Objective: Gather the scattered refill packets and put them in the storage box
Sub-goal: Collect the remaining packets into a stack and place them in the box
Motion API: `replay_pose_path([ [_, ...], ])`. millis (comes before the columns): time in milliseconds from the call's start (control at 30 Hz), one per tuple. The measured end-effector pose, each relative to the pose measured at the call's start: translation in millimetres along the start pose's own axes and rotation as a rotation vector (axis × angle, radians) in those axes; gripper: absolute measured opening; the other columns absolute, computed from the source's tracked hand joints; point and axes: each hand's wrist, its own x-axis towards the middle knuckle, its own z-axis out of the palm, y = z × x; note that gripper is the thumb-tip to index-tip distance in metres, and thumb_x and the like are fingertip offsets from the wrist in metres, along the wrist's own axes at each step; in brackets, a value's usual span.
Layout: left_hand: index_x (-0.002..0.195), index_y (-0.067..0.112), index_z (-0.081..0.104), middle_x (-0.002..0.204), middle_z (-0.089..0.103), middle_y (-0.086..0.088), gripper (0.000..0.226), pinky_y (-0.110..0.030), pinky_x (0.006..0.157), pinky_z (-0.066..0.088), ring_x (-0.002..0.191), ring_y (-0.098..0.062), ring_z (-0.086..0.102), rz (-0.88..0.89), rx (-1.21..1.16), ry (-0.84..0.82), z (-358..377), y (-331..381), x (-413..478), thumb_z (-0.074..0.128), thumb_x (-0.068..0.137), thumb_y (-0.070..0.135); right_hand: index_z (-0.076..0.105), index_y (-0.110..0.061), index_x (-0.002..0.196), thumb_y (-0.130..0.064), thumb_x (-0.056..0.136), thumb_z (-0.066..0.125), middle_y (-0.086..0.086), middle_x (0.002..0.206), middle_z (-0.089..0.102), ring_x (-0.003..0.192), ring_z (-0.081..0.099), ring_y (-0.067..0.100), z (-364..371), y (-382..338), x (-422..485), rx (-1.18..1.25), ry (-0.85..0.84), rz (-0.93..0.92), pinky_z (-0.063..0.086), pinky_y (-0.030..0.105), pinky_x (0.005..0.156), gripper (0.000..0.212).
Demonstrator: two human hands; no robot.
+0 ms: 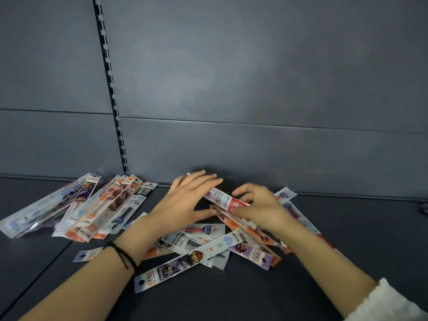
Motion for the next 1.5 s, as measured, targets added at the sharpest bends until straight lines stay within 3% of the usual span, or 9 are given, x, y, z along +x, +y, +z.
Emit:
replay_pose_path([
  [167,0.129,0.032,0.053,0.118,0.067,0.009,0.047,-0.044,0.113,0.017,0.121,-0.012,0.055,0.068,0.149,0.120,-5,2,3,0.063,0.085,0.046,0.074,-0.024,0.088,-0.024,0.074,0.080,-0.007,0.082,0.075,0.073,0.069,0.004,-16,-9,-2,0.033,-0.020,-0.123,0.057,0.024,0.070,0.015],
  [333,0.090,0.024,0.054,0.071,0.059,0.010,0.018,-0.023,0.051,0.039,0.061,-0.008,0.057,-0.125,-0.056,-0.009,-21,16,3,0.062,0.088,0.040,0.072,-0.029,0.097,-0.026,0.078,0.076,-0.009,0.091,0.073,0.084,0.066,0.002,-31,-9,1,0.107,-0.003,-0.206,0.053,0.021,0.077,0.020],
  [467,0.101,0.017,0.051,0.081,0.070,0.004,0.010,-0.023,0.053,0.050,0.062,-0.007,0.068,-0.294,-0.611,0.038,-23,17,2,0.057,0.094,0.023,0.066,-0.032,0.106,-0.029,0.088,0.064,-0.014,0.106,0.068,0.096,0.064,0.000,-47,1,6,0.188,0.090,-0.216,0.051,0.019,0.084,0.018],
  [700,0.102,0.017,0.049,0.059,0.051,0.002,0.006,-0.025,0.056,0.041,0.048,-0.011,0.045,-0.380,-1.340,0.034,-16,32,3,0.045,0.100,0.014,0.059,-0.022,0.125,-0.034,0.092,0.056,0.001,0.129,0.058,0.115,0.054,0.021,-61,49,20,-0.496,0.176,0.069,0.044,0.033,0.091,0.035],
  [867,0.112,0.010,0.053,0.054,0.048,0.002,0.023,-0.025,0.053,0.040,0.045,-0.011,0.040,-0.529,-1.613,0.018,-11,42,5,0.046,0.099,0.028,0.039,-0.042,0.141,-0.025,0.094,0.051,-0.015,0.155,0.027,0.147,0.014,0.018,-60,60,22,-0.616,-0.194,-0.034,0.011,0.053,0.118,0.052],
  [1067,0.115,0.008,0.061,0.068,0.068,-0.004,0.028,-0.027,0.055,0.053,0.053,-0.014,0.061,-0.630,-1.703,0.071,-11,42,2,0.044,0.100,0.025,0.064,-0.035,0.114,-0.029,0.090,0.061,-0.012,0.117,0.063,0.114,0.055,0.012,-51,49,19,-0.637,0.068,-0.137,0.032,0.046,0.105,0.025],
  [1200,0.119,0.010,0.055,0.094,0.077,-0.007,0.024,-0.029,0.062,0.058,0.074,-0.017,0.073,-0.662,-1.729,0.149,-8,42,3,0.043,0.101,0.019,0.073,-0.019,0.096,-0.017,0.081,0.074,-0.003,0.091,0.074,0.078,0.067,0.009,-51,27,12,0.008,0.349,-0.091,0.054,0.021,0.069,0.016],
  [1300,0.119,0.015,0.053,0.103,0.076,-0.002,0.022,-0.028,0.066,0.056,0.084,-0.016,0.073,-0.659,-1.735,0.170,-7,45,3,0.042,0.101,0.018,0.072,-0.015,0.094,-0.013,0.079,0.074,0.000,0.082,0.075,0.073,0.067,0.014,-38,0,-1,0.612,0.173,0.020,0.052,0.028,0.070,0.016],
  [1500,0.113,0.019,0.060,0.089,0.073,-0.003,0.021,-0.032,0.072,0.053,0.080,-0.015,0.070,-0.642,-1.696,0.166,-2,54,5,0.044,0.100,0.026,0.074,-0.011,0.095,-0.013,0.081,0.072,0.006,0.079,0.075,0.058,0.059,0.007,4,-27,-11,0.704,0.045,0.036,0.048,0.020,0.055,0.014],
])
